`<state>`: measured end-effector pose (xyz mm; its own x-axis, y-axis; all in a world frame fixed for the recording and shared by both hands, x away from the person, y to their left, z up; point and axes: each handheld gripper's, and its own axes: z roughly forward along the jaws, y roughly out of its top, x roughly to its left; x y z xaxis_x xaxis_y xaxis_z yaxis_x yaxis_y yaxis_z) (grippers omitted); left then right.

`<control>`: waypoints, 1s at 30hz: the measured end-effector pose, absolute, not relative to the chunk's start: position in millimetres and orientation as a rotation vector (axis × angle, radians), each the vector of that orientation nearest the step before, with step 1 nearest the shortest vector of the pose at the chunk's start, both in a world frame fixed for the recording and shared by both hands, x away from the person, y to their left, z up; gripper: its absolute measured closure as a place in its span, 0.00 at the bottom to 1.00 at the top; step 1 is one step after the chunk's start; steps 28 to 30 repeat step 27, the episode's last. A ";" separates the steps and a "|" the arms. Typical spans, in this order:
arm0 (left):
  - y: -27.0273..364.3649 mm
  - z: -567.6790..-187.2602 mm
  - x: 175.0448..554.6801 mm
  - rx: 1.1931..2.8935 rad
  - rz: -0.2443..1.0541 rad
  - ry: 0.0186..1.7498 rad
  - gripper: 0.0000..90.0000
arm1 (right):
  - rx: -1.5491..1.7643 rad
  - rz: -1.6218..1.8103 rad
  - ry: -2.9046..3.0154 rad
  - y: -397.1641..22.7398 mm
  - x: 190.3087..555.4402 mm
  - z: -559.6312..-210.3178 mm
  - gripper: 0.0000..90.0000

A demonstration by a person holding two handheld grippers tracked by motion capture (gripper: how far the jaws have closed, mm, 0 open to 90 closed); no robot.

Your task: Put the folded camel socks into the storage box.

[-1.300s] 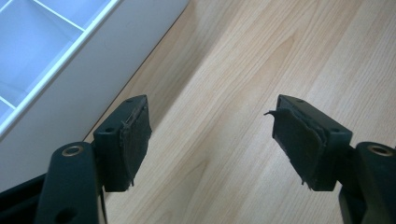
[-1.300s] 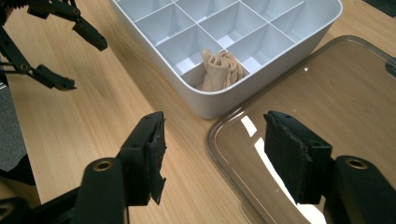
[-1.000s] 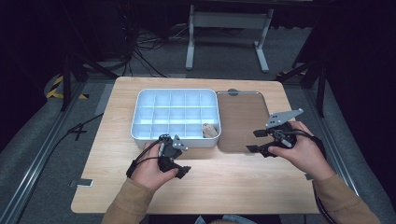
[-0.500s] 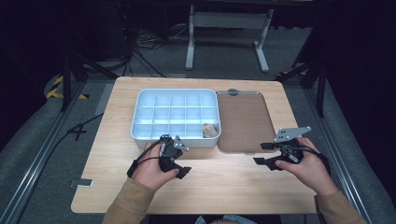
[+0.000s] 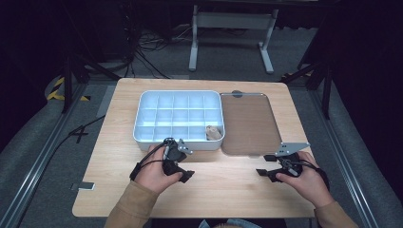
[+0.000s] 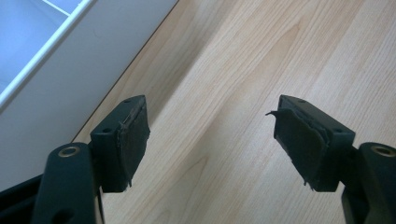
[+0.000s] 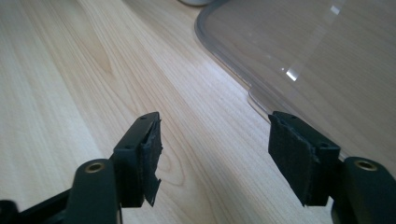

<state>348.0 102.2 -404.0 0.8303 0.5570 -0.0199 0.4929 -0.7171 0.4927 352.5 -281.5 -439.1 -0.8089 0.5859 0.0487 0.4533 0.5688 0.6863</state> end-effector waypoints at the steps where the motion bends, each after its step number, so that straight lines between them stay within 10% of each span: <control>1: 102.2 -404.0 348.0 2.521 0.177 0.775 0.30 | 0.876 1.065 2.615 -281.5 352.5 -439.1 0.40; 30: 106.1 -419.8 354.3 2.584 0.119 0.814 0.27 | 0.759 1.111 2.589 -274.9 349.5 -480.5 0.36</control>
